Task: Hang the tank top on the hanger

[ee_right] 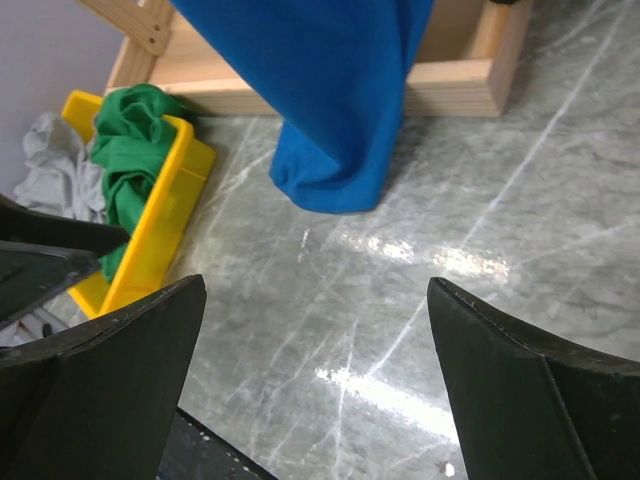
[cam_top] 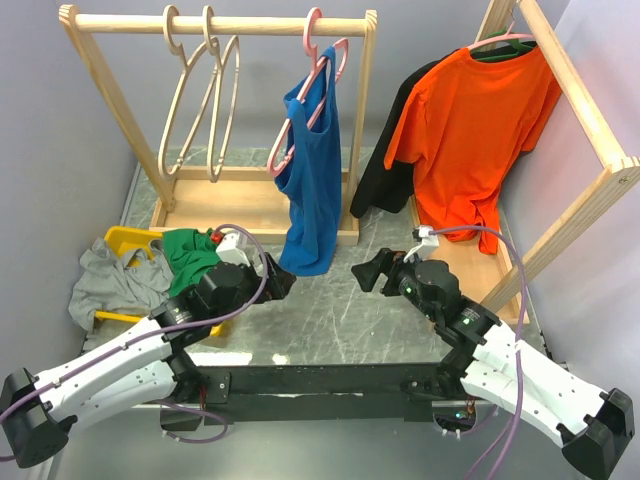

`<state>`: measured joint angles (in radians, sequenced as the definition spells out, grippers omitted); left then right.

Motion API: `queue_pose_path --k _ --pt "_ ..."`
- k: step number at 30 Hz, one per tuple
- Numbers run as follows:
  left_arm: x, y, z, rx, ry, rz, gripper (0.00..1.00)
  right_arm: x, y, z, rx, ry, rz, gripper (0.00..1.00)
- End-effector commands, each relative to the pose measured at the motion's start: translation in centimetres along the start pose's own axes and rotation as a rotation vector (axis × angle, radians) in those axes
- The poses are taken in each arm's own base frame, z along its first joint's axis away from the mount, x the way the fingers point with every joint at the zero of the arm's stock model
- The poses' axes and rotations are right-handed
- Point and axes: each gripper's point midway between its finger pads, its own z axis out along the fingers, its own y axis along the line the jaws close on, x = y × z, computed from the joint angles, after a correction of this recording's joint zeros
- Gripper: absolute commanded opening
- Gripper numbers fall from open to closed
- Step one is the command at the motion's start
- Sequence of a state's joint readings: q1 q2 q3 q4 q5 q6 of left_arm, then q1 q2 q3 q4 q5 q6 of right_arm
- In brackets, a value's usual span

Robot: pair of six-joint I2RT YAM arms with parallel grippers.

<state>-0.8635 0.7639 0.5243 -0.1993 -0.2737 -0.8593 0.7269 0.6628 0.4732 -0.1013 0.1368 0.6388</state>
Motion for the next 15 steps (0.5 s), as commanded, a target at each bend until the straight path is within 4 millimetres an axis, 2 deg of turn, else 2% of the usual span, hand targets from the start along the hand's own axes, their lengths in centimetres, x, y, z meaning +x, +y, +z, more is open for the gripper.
queue_pose_path --k 1,4,6,8,12,13,15 --pt "-2.1 -1.2 -0.3 0.012 -0.061 -0.032 1.00 -0.4 -0.6 -0.3 0.033 -0.026 0.013 1.00" --pt "-2.3 -0.5 -0.4 -0.040 -0.070 -0.055 0.99 -0.3 -0.8 -0.4 0.036 -0.028 0.010 1.00" --pt "-2.2 1.3 -0.5 -0.136 -0.076 -0.067 0.99 -0.2 -0.9 -0.3 0.036 -0.023 0.008 1.00" --pt "-2.3 1.9 -0.5 -0.188 -0.078 -0.100 0.99 -0.1 -0.8 -0.2 0.032 -0.019 0.005 1.00" --pt "-3.1 4.7 -1.6 -0.359 -0.137 -0.178 0.99 0.2 -0.3 0.1 0.011 0.005 -0.010 1.00" --pt "-3.3 6.7 -2.5 -0.460 -0.187 -0.231 0.99 0.4 -0.1 0.1 0.004 0.018 -0.011 1.00" --pt "-4.0 8.0 -3.7 -0.533 -0.238 -0.280 0.99 0.6 0.0 0.1 -0.002 0.033 -0.019 1.00"
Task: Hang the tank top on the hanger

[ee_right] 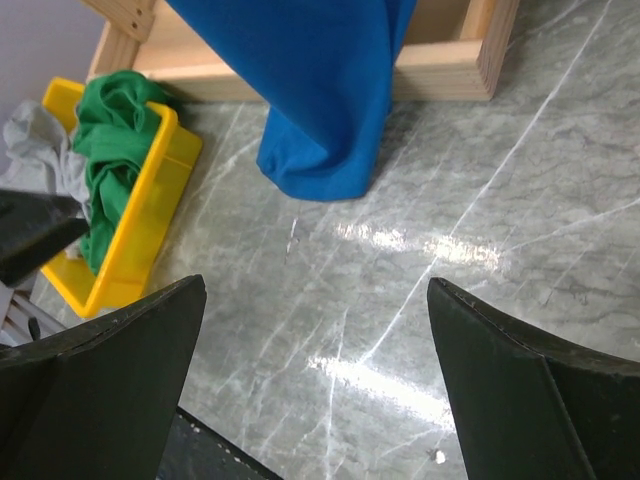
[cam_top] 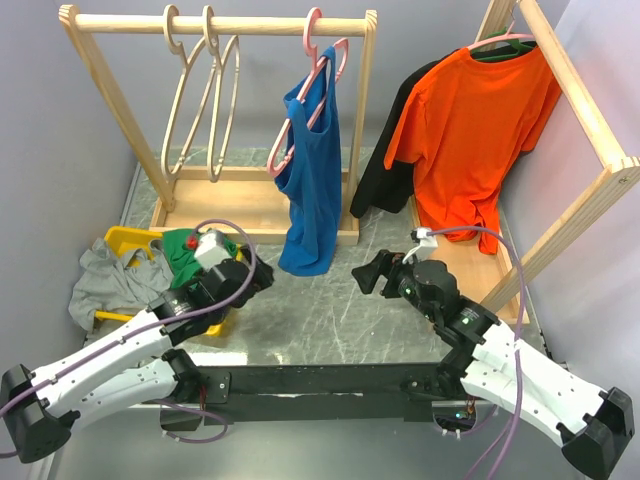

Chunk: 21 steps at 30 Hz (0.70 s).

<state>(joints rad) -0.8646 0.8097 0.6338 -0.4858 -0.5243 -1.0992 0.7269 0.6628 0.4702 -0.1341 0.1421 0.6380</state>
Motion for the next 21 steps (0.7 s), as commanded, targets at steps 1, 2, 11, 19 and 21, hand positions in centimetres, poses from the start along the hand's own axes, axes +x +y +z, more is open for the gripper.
queue_pose_path --k 1,2,11,19,21 --pt "-3.6 6.1 -2.0 -0.310 -0.201 -0.171 1.00 0.1 0.9 0.2 -0.038 0.018 -0.013 1.00" --pt "-4.1 6.9 -2.5 -0.347 -0.226 -0.192 0.99 0.5 0.8 0.3 -0.040 0.028 -0.015 1.00" --pt "-8.1 13.5 -0.5 -0.568 -0.342 -0.208 0.98 2.0 2.4 1.5 -0.116 0.114 -0.027 1.00" --pt "-8.0 14.7 6.2 -0.456 -0.148 -0.159 0.98 2.1 2.8 1.0 -0.147 0.120 -0.031 1.00" --pt "-7.4 14.7 6.7 -0.428 -0.132 -0.172 0.93 1.9 3.0 0.7 -0.160 0.111 -0.027 1.00"
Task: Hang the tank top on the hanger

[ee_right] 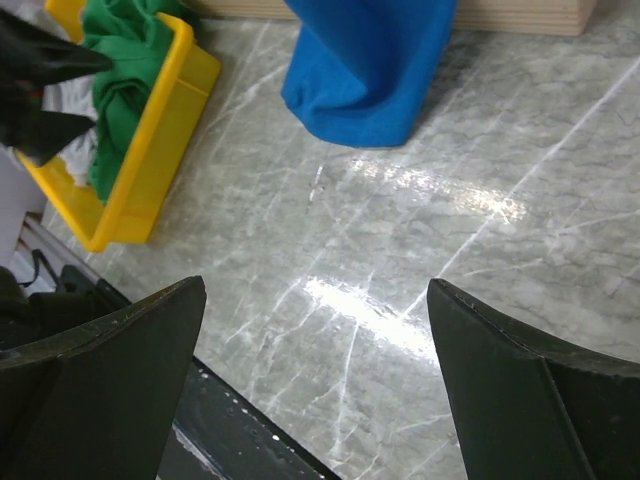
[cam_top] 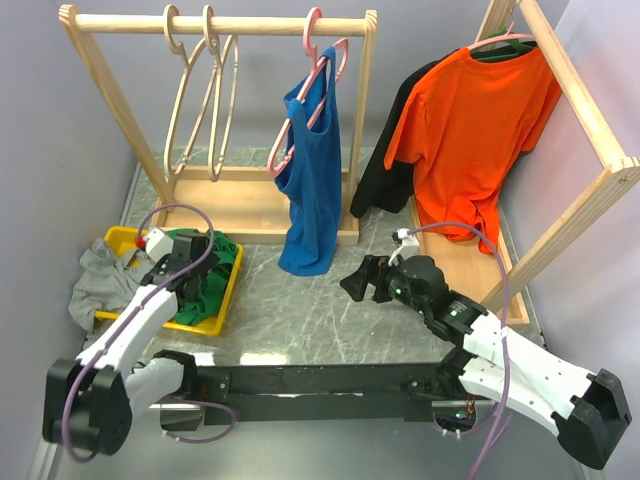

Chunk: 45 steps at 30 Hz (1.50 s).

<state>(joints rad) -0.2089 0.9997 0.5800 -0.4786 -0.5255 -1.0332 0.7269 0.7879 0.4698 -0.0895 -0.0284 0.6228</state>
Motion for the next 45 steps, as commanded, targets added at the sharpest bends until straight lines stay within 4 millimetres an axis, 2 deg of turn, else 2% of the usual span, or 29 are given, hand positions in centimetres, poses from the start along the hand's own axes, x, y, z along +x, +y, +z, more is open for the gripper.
queue_pose_path --k 1,3,6,7,9,10,12,14,15,17,18,20,24,25,27,28,29,32,34,35,41,43,44,45 --pt "0.9 -3.7 0.4 0.208 0.060 0.036 0.85 -1.5 1.8 -0.6 -0.081 -0.059 -0.012 1.00" --pt "1.3 -3.4 0.5 0.218 0.067 0.019 0.78 -1.5 1.8 -0.7 -0.086 -0.059 -0.008 1.00" --pt "1.5 -3.5 0.3 0.247 0.077 0.011 0.52 -1.5 2.2 -0.9 -0.101 -0.057 -0.009 1.00" --pt "1.4 -3.6 0.1 0.255 0.079 0.008 0.34 -1.5 2.3 -0.9 -0.105 -0.054 -0.010 1.00" --pt "1.2 -3.6 -0.3 0.260 0.078 0.000 0.16 -1.6 2.3 -0.9 -0.100 -0.054 -0.013 1.00" --pt "0.7 -3.8 -0.9 0.279 0.066 -0.009 0.03 -1.8 2.4 -1.0 -0.103 -0.058 -0.016 1.00" --pt "0.1 -3.9 -2.0 0.296 0.060 -0.012 0.01 -2.0 2.6 -1.0 -0.106 -0.062 -0.020 1.00" --pt "-1.7 -4.7 -4.2 0.366 0.020 -0.035 0.01 -2.4 2.9 -1.1 -0.113 -0.066 -0.022 1.00" --pt "-1.9 -4.6 -4.9 0.383 0.019 -0.026 0.01 -2.4 2.9 -1.1 -0.114 -0.065 -0.028 1.00" --pt "-3.8 -5.6 -7.7 0.483 -0.034 -0.044 0.01 -2.8 3.1 -1.0 -0.112 -0.071 -0.037 1.00" --pt "-3.9 -5.9 -8.8 0.531 -0.032 -0.024 0.01 -3.0 3.1 -1.0 -0.105 -0.076 -0.040 1.00" --pt "-5.3 -6.9 -11.6 0.642 -0.072 -0.023 0.01 -3.5 3.2 -0.8 -0.097 -0.081 -0.047 1.00" --pt "-6.1 -8.2 -16.3 0.841 -0.095 0.032 0.01 -4.4 3.6 -0.8 -0.088 -0.093 -0.057 1.00" --pt "-6.1 -8.8 -18.3 0.939 -0.099 0.058 0.01 -4.8 3.7 -0.8 -0.087 -0.103 -0.058 1.00" --pt "-6.1 -9.3 -20.4 1.030 -0.103 0.096 0.01 -5.0 3.8 -0.8 -0.086 -0.106 -0.061 1.00" --pt "-5.3 -9.6 -22.1 1.118 -0.076 0.136 0.01 -5.3 3.9 -0.8 -0.085 -0.112 -0.062 1.00" --pt "-5.5 -10.0 -23.2 1.167 -0.082 0.151 0.01 -5.4 3.9 -0.8 -0.083 -0.116 -0.064 1.00" --pt "-4.9 -10.7 -26.1 1.305 -0.056 0.220 0.01 -6.2 4.1 -1.0 -0.076 -0.132 -0.067 1.00" --pt "-4.5 -11.2 -27.1 1.371 -0.029 0.264 0.01 -6.5 4.3 -1.2 -0.073 -0.142 -0.067 1.00" --pt "-4.1 -11.5 -28.5 1.445 -0.007 0.301 0.01 -6.8 4.4 -1.5 -0.077 -0.150 -0.071 1.00" --pt "-3.6 -13.7 -31.1 1.574 0.091 0.377 0.01 -8.1 4.5 -2.7 -0.061 -0.203 -0.072 1.00" --pt "-2.4 -14.7 -31.3 1.569 0.134 0.396 0.01 -8.3 4.3 -3.1 -0.055 -0.213 -0.072 1.00" --pt "-2.6 -15.3 -32.0 1.579 0.108 0.430 0.01 -8.4 4.3 -3.3 -0.056 -0.221 -0.071 1.00" --pt "-1.4 -15.6 -33.1 1.605 0.140 0.463 0.01 -8.4 4.2 -3.4 -0.050 -0.222 -0.071 1.00"
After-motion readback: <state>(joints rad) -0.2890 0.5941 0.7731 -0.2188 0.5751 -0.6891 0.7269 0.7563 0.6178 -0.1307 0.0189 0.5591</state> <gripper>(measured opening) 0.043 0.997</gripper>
